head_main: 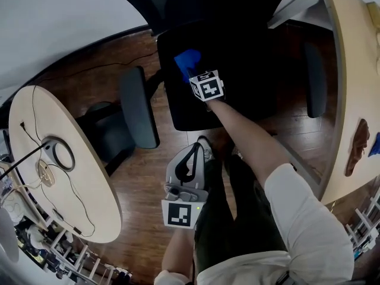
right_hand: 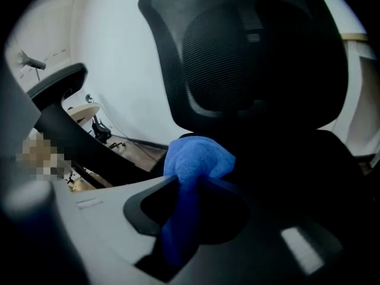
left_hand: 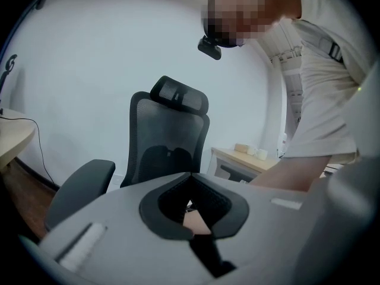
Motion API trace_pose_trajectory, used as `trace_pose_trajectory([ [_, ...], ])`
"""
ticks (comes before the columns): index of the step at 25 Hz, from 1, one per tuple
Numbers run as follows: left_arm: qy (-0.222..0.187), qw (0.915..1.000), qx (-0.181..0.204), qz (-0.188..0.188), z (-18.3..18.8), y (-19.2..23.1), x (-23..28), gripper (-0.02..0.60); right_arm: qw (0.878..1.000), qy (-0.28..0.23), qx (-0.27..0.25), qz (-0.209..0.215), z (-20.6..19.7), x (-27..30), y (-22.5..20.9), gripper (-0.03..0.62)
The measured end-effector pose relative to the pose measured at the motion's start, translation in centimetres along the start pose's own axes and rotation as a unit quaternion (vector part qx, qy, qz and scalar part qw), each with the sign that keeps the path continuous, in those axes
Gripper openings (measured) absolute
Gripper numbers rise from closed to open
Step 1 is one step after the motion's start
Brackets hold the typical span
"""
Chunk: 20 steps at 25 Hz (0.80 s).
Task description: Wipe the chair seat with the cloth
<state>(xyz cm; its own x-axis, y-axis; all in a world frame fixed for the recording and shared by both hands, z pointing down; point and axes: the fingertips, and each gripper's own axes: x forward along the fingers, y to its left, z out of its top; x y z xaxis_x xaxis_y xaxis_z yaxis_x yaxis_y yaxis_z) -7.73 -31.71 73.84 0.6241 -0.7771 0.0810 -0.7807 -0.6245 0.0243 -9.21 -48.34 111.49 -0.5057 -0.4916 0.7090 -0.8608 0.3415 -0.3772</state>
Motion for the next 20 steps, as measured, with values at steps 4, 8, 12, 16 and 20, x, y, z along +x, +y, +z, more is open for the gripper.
trace_pose_trajectory([
  [4,0.000,1.0000,-0.003,-0.009,0.2,-1.1,0.3,0.004,0.998,-0.005,0.017,-0.067,-1.2,-5.7,-10.7,0.094],
  [8,0.003,0.9995,0.004,-0.031,0.0,-2.9,1.3,0.004,0.988,0.004,0.046,-0.147,-2.5,-12.4,-21.2,0.094],
  [12,0.000,0.9994,-0.007,-0.035,-0.3,-4.0,2.1,0.004,0.983,0.020,0.056,-0.176,-3.6,-15.4,-25.2,0.094],
  [16,-0.008,0.9992,-0.007,-0.039,0.0,-5.5,2.7,0.004,0.987,0.001,0.044,-0.152,-2.7,-16.1,-23.8,0.094],
  [20,-0.008,0.9994,-0.004,-0.033,1.0,-5.0,2.6,0.004,0.999,-0.028,0.012,-0.033,-1.5,-13.7,-10.9,0.092],
])
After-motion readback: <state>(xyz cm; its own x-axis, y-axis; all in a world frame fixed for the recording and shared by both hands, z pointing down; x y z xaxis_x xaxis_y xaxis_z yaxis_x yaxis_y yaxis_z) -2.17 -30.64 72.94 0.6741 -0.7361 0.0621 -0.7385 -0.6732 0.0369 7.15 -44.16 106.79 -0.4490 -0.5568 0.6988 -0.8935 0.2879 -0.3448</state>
